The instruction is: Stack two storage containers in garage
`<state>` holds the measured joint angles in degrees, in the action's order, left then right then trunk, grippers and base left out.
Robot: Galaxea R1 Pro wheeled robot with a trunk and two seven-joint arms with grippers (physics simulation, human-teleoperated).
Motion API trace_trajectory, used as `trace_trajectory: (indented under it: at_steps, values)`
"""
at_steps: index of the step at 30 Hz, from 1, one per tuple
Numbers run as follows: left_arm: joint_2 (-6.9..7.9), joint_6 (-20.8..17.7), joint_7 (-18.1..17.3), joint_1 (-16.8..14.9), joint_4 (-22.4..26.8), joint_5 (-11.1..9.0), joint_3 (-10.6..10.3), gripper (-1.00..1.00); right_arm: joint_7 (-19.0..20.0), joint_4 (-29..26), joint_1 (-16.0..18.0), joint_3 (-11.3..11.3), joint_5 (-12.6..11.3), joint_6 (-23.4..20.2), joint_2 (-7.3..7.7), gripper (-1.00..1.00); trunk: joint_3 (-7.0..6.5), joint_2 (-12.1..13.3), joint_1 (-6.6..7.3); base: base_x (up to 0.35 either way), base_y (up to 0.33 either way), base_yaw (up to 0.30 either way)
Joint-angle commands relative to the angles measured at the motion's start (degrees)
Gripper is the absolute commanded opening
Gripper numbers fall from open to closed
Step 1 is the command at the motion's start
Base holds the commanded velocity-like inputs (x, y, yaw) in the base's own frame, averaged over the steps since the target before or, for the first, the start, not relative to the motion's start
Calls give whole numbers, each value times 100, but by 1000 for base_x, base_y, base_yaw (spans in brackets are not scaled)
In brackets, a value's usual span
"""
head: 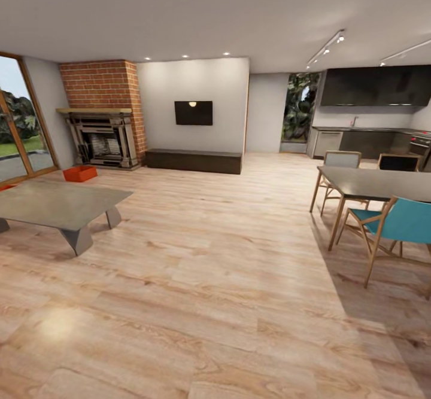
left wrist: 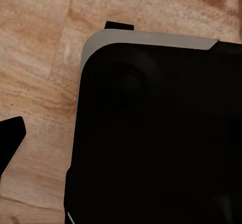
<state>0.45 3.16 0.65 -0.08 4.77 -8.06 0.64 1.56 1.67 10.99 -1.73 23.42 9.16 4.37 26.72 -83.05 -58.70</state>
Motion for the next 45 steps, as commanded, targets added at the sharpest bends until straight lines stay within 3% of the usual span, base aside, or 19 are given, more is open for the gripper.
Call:
trace_trajectory:
  at_steps: [1, 45]
  values:
    - [-1, 13, 4, -1, 2, -38, 1, 100, 11, 18, 8, -20, 21, 33, 2, 100, 5, -2, -3, 324, 0, 0]
    - [-1, 16, 3, -1, -2, -39, 0, 100, 11, 18, 8, -20, 15, 33, 2, 100, 5, -2, -3, 324, 0, 0]
